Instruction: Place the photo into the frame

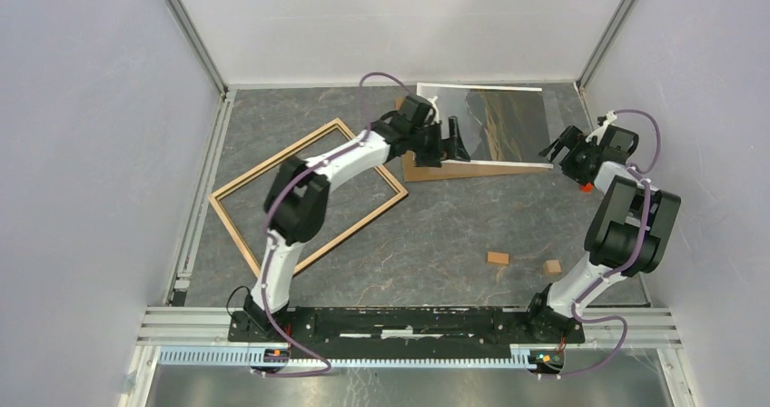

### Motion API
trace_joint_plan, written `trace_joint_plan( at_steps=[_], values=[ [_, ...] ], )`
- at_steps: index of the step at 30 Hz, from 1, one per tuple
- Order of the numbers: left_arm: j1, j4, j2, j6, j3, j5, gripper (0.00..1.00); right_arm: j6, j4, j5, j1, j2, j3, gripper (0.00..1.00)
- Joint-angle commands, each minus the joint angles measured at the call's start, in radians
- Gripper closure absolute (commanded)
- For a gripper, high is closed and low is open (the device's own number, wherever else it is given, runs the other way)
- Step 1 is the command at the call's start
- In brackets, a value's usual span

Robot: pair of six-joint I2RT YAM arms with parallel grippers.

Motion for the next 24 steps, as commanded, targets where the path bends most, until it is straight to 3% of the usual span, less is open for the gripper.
trace_joint_plan(
  at_steps=[1,6,14,19,24],
  values=[
    [-0.027,0.064,0.153,-0.042,0.247,-0.03,0.0,-0.009,0.033,0.007,-0.003,0.026,0.066,0.04],
    [-0.028,0.08,0.268,-0.055,0.38,-0.045,0.0,-0.022,0.017,0.086,-0.009,0.087,0.138,0.05],
    [-0.017,0.123,0.362,-0.139,0.409,-0.066,0.0,-0.072,-0.036,0.137,-0.048,0.17,0.245,0.05],
    [-0.003,0.103,0.383,-0.201,0.395,-0.086,0.0,-0.084,-0.019,0.087,-0.063,0.213,0.245,0.05],
    [0.011,0.133,0.425,-0.266,0.394,-0.016,0.02,-0.117,-0.034,0.076,-0.067,0.242,0.254,0.06]
  ],
)
